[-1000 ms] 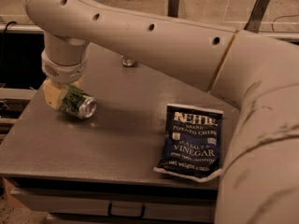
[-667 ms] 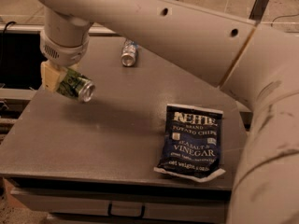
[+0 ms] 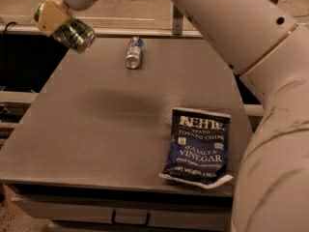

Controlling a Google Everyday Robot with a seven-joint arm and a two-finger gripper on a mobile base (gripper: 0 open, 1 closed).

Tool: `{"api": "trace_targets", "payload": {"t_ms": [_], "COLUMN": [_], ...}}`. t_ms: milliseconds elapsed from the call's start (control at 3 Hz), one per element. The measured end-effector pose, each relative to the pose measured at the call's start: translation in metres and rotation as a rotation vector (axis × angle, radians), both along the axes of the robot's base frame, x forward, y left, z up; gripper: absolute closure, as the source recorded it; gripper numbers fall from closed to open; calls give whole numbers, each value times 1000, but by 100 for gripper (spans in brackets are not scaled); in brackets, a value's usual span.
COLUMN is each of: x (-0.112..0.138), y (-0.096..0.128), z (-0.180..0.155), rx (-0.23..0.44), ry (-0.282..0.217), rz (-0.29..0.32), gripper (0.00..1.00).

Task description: Place green can upright

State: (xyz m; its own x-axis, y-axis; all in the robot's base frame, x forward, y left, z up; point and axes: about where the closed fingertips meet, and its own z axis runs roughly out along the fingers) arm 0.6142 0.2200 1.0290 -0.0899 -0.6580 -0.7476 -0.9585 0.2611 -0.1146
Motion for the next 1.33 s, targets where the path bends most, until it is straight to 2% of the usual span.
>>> {"api": "trace_targets", "payload": {"t_ms": [333, 667, 1000, 1333], "x": [6, 6, 14, 32], "y": [-4, -3, -5, -10], "z": [36, 35, 33, 8], "rx": [40, 36, 101, 237], "ry": [-101, -101, -108, -105], "rz": [49, 49, 46, 57], "gripper": [100, 100, 100, 100]}}
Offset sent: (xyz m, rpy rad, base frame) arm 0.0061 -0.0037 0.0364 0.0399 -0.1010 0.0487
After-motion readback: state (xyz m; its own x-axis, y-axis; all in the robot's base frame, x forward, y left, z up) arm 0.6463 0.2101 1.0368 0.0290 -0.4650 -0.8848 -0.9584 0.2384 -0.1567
